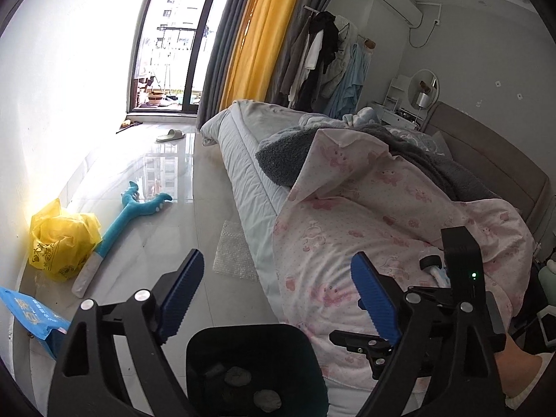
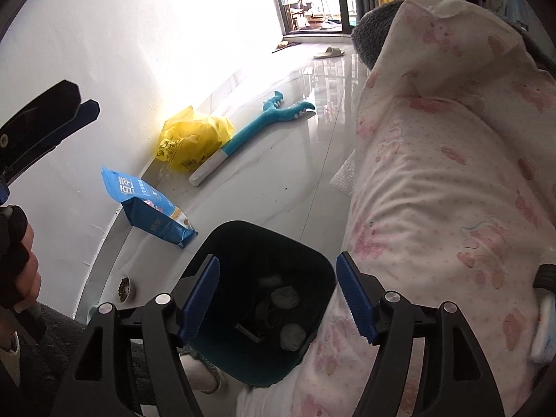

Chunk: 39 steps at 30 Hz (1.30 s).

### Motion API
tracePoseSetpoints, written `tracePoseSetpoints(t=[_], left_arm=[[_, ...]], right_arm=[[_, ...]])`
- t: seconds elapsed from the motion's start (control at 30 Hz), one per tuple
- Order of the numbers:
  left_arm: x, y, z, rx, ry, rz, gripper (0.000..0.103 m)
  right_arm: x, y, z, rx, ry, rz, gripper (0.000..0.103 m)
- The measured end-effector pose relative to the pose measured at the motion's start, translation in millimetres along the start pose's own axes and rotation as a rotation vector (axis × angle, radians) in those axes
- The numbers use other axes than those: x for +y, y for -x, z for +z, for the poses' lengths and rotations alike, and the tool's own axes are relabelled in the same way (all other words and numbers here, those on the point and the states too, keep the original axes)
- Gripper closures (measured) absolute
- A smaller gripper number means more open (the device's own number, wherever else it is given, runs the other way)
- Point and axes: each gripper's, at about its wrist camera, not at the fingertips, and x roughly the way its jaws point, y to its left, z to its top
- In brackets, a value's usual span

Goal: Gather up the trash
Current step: 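Move both grippers back over the duvet toward the black clip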

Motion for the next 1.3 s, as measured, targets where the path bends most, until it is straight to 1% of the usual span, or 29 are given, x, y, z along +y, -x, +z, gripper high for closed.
tracePoseSetpoints(t=[0.07,0.17,0.27,0.4,0.57,0.7,0.77,0.93,1.13,1.3], left_arm=[[-8,-3,1,-0.002,-0.015,-0.005,0.011],[-18,-10,1,0.002,-0.039,0.003,0.010],[-26,-17,2,0.005,-0.034,-0.008,0.010],[-42,-29,4,0.017,-0.022,-0.036,0.010],[-70,-38,6,0.022,-0.063,-0.067,0.010],[-95,-46,9,0.028,-0.078,-0.108,0.009],[-106,-52,10,0.037,-0.090,-0.124,0.009],[-133,-67,8,0.060,-0.121,-0.150,0.009],[-156,-81,6,0.082,-0.139,-0.171,0.009],[-175,-90,6,0.083,-0.151,-0.187,0.009]], right_arm=[[-9,11,-2,-0.027,-0.001,-0.014,0.032],[-22,27,-5,-0.068,-0.006,-0.048,0.032],[-36,42,-10,-0.110,-0.026,-0.073,0.031],[-50,56,-14,-0.132,-0.038,-0.100,0.031],[-68,69,-25,-0.147,-0.054,-0.149,0.030],[-86,87,-37,-0.197,-0.088,-0.215,0.031],[-94,97,-42,-0.224,-0.105,-0.232,0.030],[-117,113,-55,-0.245,-0.146,-0.267,0.030],[-138,129,-72,-0.278,-0.165,-0.338,0.030],[-159,136,-89,-0.268,-0.203,-0.367,0.030]])
